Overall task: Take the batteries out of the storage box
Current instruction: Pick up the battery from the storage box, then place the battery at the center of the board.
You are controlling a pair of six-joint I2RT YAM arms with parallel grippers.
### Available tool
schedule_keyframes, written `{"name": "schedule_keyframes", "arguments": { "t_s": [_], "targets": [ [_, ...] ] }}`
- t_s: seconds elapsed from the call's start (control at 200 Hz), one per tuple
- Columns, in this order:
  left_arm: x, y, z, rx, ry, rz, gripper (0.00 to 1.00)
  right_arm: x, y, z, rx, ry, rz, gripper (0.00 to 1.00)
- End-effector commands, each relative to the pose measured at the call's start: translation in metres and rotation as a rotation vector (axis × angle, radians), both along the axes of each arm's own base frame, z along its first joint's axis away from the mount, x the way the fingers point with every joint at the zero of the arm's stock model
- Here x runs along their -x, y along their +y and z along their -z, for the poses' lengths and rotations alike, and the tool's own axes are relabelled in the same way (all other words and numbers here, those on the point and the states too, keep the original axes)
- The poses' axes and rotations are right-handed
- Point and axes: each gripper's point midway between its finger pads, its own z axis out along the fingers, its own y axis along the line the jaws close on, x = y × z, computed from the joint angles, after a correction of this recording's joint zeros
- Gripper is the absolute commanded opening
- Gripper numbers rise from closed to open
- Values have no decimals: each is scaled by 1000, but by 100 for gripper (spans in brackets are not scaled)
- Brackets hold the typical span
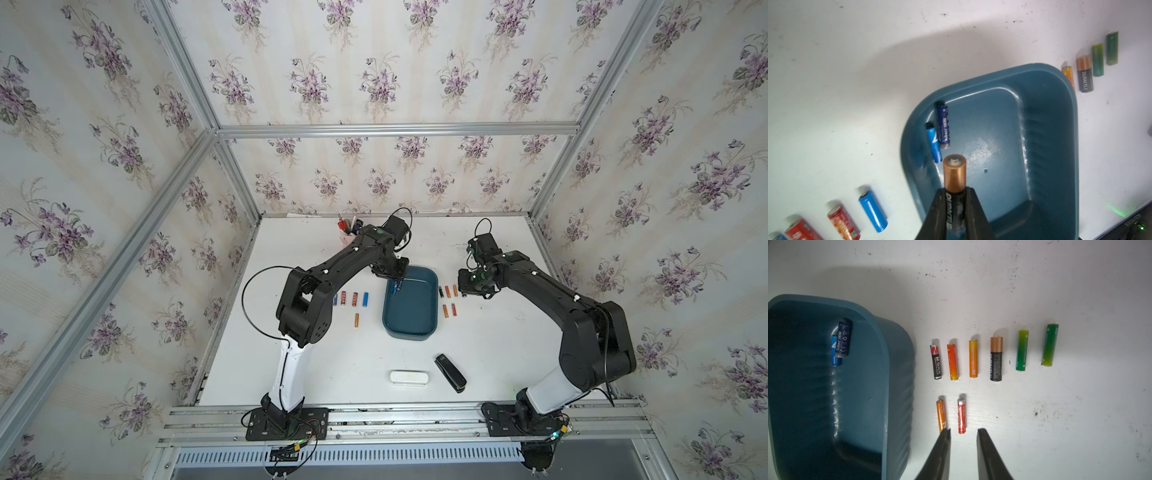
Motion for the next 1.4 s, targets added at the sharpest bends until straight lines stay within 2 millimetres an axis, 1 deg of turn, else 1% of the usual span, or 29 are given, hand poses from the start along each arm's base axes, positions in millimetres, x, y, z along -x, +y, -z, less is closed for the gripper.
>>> {"name": "schedule_keyframes", "arguments": {
  "t_s": [0.0, 0.1, 0.22, 0.375, 0.515, 0.679, 0.824, 1.034, 1.399],
  "targets": [
    [6, 14, -15, 30, -25, -47, 13, -4, 2, 1, -7, -13, -3, 28],
    [24, 39, -19, 16, -23, -81, 13, -5, 3, 2, -12, -16, -6, 27],
    [45, 74, -14, -24, -4, -135, 14, -7, 5, 4, -15, -11, -9, 28],
    [73, 114, 7, -79, 46, -209, 14, -7, 5, 5, -13, -9, -13, 27],
    [92, 134, 27, -107, 87, -250, 15, -7, 5, 6, -12, -2, -14, 27],
    [102, 143, 49, -147, 130, -263, 15, -8, 5, 5, -8, -2, -14, 27],
    [103, 143, 64, -158, 152, -261, 15, -8, 4, 4, -4, -1, -14, 27],
    [102, 142, 77, -167, 176, -253, 16, -9, 4, 2, 0, -1, -14, 28],
    [108, 143, 95, -179, 213, -256, 17, -8, 3, 2, 3, 0, -15, 28]
  ]
}}
